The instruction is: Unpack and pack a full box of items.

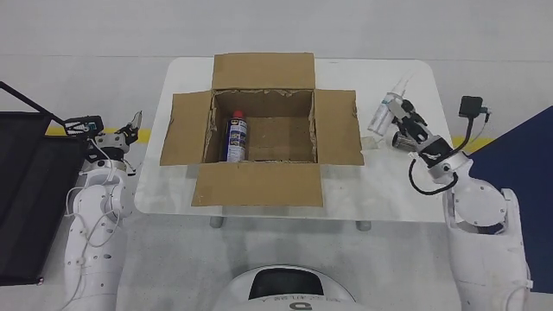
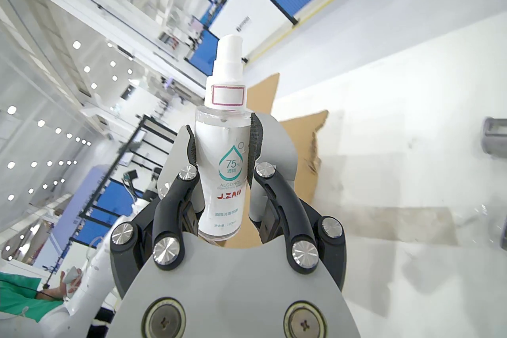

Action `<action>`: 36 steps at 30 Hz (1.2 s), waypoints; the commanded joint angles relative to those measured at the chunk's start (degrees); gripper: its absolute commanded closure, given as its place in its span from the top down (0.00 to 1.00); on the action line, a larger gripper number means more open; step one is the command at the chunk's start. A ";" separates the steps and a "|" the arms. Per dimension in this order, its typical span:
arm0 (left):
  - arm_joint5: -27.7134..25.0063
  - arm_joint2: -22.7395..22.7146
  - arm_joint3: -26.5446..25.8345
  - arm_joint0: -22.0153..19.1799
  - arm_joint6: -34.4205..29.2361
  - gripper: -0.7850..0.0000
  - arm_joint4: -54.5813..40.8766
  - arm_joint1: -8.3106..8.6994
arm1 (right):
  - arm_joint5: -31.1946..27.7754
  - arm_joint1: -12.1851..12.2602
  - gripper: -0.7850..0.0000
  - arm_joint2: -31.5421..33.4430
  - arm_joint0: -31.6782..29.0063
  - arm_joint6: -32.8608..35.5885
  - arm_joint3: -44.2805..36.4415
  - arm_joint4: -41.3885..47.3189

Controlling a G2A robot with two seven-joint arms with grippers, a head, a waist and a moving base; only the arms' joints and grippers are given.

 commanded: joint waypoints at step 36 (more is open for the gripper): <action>0.00 0.00 0.00 0.00 0.00 1.00 0.00 0.00 | 17.72 6.07 0.00 10.67 12.25 16.83 31.70 -14.03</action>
